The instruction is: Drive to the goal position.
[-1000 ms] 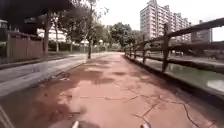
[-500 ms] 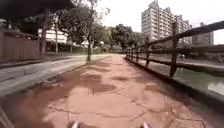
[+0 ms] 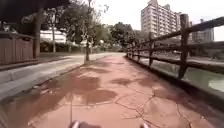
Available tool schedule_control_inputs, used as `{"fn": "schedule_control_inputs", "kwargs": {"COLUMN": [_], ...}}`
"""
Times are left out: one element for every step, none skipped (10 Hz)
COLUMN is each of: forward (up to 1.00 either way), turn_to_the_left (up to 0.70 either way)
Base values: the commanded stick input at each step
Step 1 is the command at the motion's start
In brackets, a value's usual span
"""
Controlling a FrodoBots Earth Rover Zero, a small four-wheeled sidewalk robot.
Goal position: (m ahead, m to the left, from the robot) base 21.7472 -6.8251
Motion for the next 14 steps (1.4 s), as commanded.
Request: {"fn": "schedule_control_inputs", "kwargs": {"forward": [0.7,0.7,0.7,0.7,0.7,0.7,0.7,0.7,0.7,0.7,0.7,0.7,0.7,0.7], "turn_to_the_left": [0.0,0.0,0.0,0.0,0.0,0.0,0.0,0.0,0.0,0.0,0.0,0.0,0.0,0.0]}}
